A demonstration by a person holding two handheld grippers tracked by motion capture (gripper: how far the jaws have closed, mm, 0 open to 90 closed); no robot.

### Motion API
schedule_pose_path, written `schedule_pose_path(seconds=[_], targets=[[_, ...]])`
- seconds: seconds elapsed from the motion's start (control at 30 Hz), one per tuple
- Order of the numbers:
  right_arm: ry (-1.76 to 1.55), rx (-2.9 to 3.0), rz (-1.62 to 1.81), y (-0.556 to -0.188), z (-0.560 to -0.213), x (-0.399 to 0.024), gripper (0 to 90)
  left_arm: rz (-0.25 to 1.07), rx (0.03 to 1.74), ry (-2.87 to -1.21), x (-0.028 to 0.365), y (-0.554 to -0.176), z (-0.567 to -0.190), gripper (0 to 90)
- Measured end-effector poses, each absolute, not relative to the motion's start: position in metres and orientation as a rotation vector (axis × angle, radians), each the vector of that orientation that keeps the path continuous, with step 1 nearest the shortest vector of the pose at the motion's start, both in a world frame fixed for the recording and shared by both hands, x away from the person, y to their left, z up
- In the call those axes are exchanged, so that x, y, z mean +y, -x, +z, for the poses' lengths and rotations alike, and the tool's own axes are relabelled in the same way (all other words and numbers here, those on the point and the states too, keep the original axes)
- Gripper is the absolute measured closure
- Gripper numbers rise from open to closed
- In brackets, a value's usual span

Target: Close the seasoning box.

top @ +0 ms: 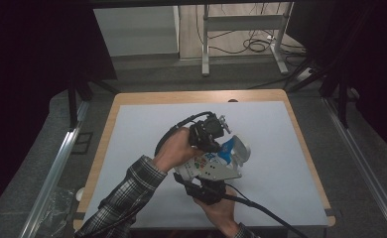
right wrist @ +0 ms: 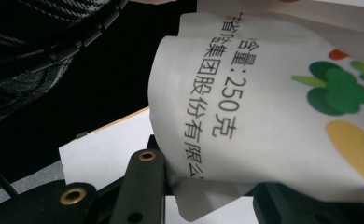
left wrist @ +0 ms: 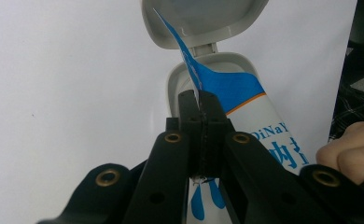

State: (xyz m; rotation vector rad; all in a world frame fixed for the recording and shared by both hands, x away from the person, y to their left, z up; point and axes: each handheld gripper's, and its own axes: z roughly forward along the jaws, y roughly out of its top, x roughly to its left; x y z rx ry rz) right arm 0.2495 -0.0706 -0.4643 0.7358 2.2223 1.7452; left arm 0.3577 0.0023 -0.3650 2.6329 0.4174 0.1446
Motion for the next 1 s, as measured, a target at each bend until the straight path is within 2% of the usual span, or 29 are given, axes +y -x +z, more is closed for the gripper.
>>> schedule_pose_path(seconds=[1.0], targets=[[-0.721,2.221,1.741,-0.2496,-0.4658,-0.0704,71.2,0.148,0.419,-2.622,0.0033,-0.3569,-0.3647,90.0]])
